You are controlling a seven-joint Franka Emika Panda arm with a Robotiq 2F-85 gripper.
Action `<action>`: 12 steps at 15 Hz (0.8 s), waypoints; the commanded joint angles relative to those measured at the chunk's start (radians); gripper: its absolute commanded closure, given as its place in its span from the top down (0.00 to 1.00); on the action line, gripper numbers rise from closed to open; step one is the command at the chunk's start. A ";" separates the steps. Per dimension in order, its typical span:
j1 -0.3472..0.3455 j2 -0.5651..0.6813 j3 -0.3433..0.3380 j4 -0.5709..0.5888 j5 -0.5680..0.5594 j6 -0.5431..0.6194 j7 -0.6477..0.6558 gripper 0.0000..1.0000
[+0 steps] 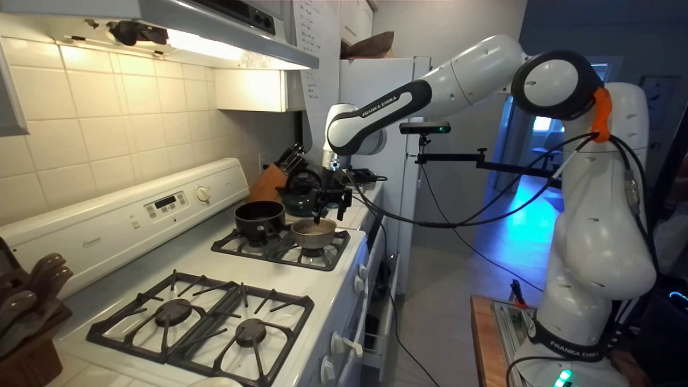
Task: Remove the silver lid from the silver pot, put it on the counter and move the pot to the right
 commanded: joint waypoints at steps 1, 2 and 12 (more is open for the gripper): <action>0.025 -0.068 0.019 -0.077 -0.068 0.015 -0.116 1.00; 0.031 -0.075 0.025 -0.087 -0.078 0.022 -0.146 1.00; 0.053 -0.077 0.061 -0.071 -0.044 0.012 -0.185 1.00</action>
